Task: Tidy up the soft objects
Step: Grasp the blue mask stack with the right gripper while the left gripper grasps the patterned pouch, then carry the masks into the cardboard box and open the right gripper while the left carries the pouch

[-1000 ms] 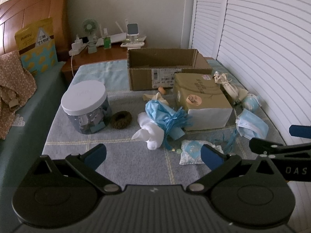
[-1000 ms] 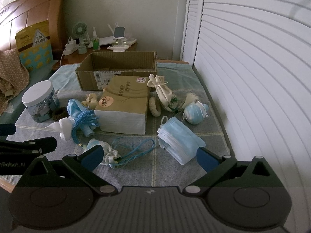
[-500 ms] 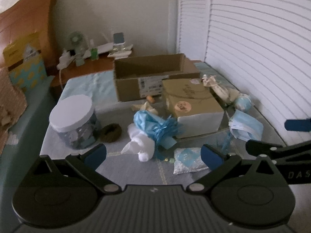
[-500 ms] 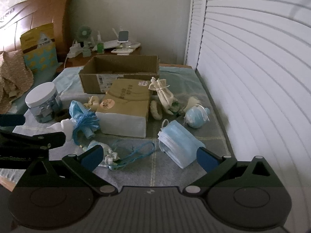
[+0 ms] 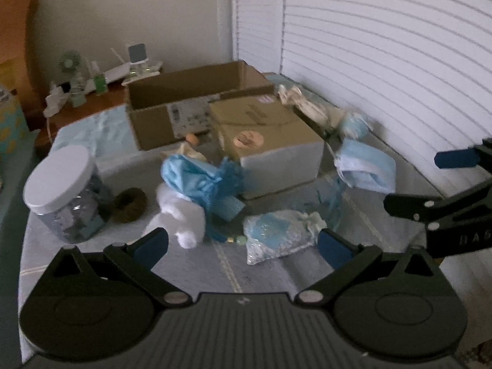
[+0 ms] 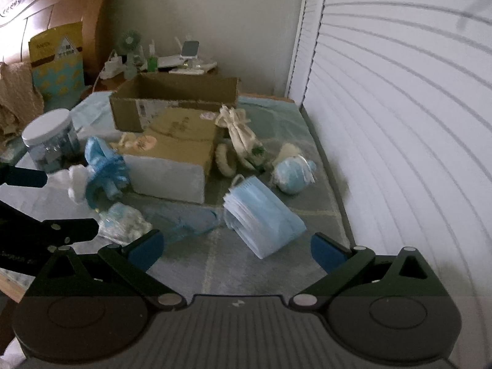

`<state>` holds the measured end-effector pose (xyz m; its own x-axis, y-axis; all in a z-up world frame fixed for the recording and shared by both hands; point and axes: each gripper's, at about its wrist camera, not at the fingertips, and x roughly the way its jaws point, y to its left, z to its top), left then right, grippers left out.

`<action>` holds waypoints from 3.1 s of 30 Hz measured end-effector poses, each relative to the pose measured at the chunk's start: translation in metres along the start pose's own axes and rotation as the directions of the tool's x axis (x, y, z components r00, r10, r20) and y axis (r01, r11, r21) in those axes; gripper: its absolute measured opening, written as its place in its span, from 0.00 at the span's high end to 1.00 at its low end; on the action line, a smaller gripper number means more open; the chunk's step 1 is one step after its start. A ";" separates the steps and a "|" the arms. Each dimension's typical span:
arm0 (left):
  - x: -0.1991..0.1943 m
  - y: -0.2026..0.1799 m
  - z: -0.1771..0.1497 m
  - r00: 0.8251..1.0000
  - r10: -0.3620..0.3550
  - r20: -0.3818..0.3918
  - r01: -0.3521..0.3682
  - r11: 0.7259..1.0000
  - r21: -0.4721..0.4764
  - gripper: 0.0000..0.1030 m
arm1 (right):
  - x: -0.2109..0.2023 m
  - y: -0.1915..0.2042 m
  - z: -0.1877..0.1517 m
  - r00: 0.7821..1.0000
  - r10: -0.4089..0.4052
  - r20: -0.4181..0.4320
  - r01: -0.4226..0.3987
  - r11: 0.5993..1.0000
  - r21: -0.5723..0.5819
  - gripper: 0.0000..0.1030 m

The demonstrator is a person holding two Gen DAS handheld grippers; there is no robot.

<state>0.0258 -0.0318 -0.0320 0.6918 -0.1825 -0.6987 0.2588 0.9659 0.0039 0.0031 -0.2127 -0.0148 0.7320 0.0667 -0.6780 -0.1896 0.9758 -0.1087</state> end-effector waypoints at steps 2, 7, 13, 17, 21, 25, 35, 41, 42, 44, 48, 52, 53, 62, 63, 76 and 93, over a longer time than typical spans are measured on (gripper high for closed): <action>0.005 -0.003 -0.001 1.000 -0.018 -0.010 0.018 1.000 0.017 0.01 | 0.004 -0.004 -0.003 1.000 -0.004 -0.010 0.004 1.000 0.005 0.00; 0.019 -0.010 -0.001 0.997 -0.073 -0.023 0.074 0.996 0.052 0.01 | 0.014 -0.016 -0.009 0.999 -0.024 -0.033 0.025 0.999 0.023 0.00; 0.037 -0.018 0.001 0.993 -0.114 -0.034 0.117 0.990 0.083 0.03 | 0.021 -0.026 -0.012 0.998 -0.031 -0.054 0.033 0.998 0.045 0.00; 0.049 -0.024 0.001 0.992 -0.116 -0.040 0.120 0.985 0.121 0.05 | 0.024 -0.028 -0.012 0.998 -0.025 -0.053 0.027 0.998 0.050 0.00; 0.060 -0.025 0.001 0.989 -0.128 -0.068 0.135 0.983 0.124 0.11 | 0.026 -0.028 -0.011 0.998 -0.021 -0.055 0.024 0.999 0.043 0.00; 0.063 -0.022 0.002 0.989 -0.137 -0.060 0.142 0.985 0.102 0.12 | 0.027 -0.028 -0.010 0.998 -0.017 -0.053 0.019 0.999 0.047 0.00; 0.055 -0.019 0.001 0.988 -0.149 -0.045 0.153 0.981 0.117 0.46 | 0.029 -0.027 -0.009 0.999 -0.018 -0.050 0.020 0.999 0.042 0.00; 0.048 -0.017 0.000 0.986 -0.157 -0.057 0.163 0.980 0.114 0.51 | 0.031 -0.026 -0.008 0.999 -0.016 -0.047 0.018 0.999 0.037 0.00; 0.046 -0.016 0.001 0.986 -0.157 -0.056 0.163 0.980 0.117 0.52 | 0.031 -0.026 -0.008 0.999 -0.017 -0.043 0.019 0.999 0.036 0.00; 0.042 -0.014 0.001 0.986 -0.156 -0.057 0.162 0.979 0.123 0.52 | 0.033 -0.026 -0.008 0.999 -0.013 -0.037 0.014 0.999 0.031 0.00; 0.035 -0.012 0.001 0.984 -0.167 -0.060 0.174 0.976 0.133 0.52 | 0.043 -0.023 -0.005 1.000 -0.016 -0.017 0.017 1.000 0.006 0.00; 0.031 -0.011 0.001 0.983 -0.174 -0.058 0.181 0.973 0.143 0.52 | 0.061 -0.023 0.000 1.000 -0.005 -0.024 0.005 1.000 0.003 0.02; 0.031 -0.010 0.001 0.982 -0.179 -0.060 0.186 0.973 0.138 0.52 | 0.065 -0.023 0.001 1.000 -0.004 -0.024 0.004 1.000 0.004 0.02; 0.029 -0.008 0.002 0.979 -0.192 -0.066 0.200 0.969 0.143 0.52 | 0.088 -0.024 0.009 0.999 0.010 -0.051 -0.010 1.000 0.008 0.18; 0.028 -0.008 0.003 0.979 -0.192 -0.066 0.200 0.969 0.144 0.52 | 0.088 -0.024 0.010 0.999 0.007 -0.052 -0.007 1.000 0.006 0.19; 0.017 -0.007 0.006 0.979 -0.192 -0.069 0.201 0.966 0.162 0.53 | 0.072 -0.020 0.009 0.998 0.001 -0.061 -0.001 1.000 -0.003 0.39; -0.033 0.009 0.017 0.981 -0.187 -0.045 0.192 0.962 0.196 0.53 | 0.001 0.002 0.038 0.995 0.084 0.047 -0.081 0.995 -0.063 0.40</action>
<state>0.0167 -0.0197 0.0035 0.6004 -0.3513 -0.7184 0.5135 0.8581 0.0096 0.0281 -0.2030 0.0117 0.7437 0.1579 -0.6496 -0.2891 0.9521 -0.0994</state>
